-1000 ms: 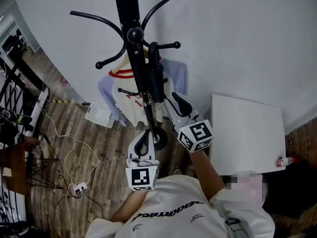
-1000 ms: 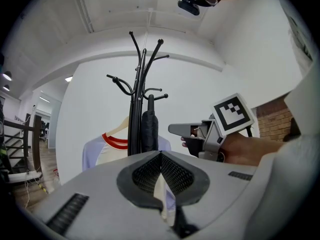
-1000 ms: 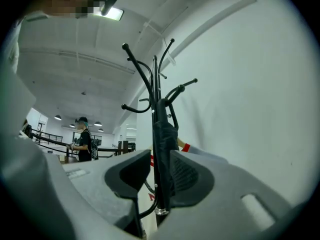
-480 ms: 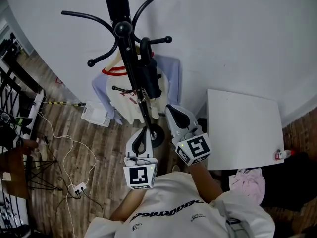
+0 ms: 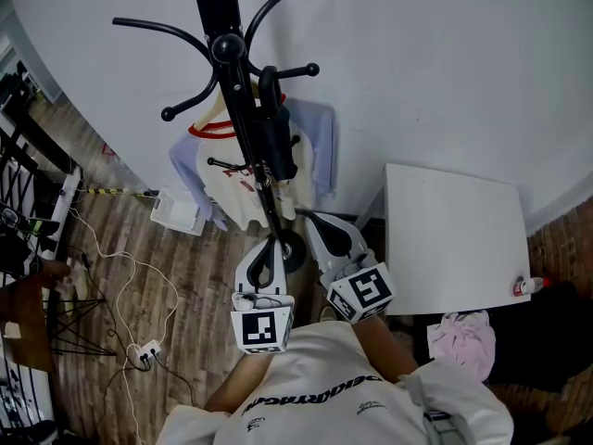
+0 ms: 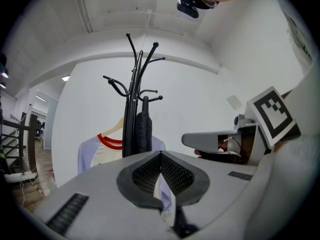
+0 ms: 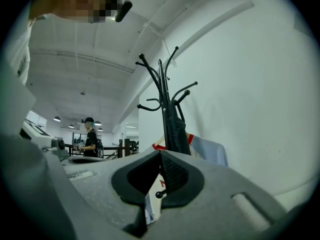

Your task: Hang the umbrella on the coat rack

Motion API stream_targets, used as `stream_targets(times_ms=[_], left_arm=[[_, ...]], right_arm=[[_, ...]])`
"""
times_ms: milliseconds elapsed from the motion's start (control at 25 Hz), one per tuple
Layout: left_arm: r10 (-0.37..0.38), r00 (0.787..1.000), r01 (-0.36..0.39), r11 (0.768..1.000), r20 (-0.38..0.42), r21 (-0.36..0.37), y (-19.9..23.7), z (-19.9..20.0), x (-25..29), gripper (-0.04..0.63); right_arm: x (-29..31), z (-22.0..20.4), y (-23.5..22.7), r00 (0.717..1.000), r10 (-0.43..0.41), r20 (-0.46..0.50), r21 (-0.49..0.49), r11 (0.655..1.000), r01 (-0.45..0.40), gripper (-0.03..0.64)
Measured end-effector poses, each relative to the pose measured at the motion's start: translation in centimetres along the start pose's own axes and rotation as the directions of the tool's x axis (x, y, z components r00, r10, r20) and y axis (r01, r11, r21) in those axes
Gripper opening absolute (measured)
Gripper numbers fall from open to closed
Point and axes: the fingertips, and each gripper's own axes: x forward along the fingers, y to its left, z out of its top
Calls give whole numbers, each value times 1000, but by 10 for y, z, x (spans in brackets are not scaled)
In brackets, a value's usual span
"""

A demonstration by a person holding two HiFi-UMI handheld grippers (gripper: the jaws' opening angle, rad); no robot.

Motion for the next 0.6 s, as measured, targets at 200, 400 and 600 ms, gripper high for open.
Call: stream_targets(times_ms=[200,400,600], left_arm=[[-4,1000,4,1000,-1,1,-2,-1,-2,-2],[-3,1000,3,1000,1,2,-2,-1,-3,-2],[-3,1000,3,1000,-2,0,-3,-1,-3,-2]], right_arm=[[-9,-15,6,999,-6,-31,-10,1000,6,-3],[-14,-19,10,999,-13,-33,-25,1000,12,-3],[-17,-23,7,999,-22,-45,-26,999,21,-3]])
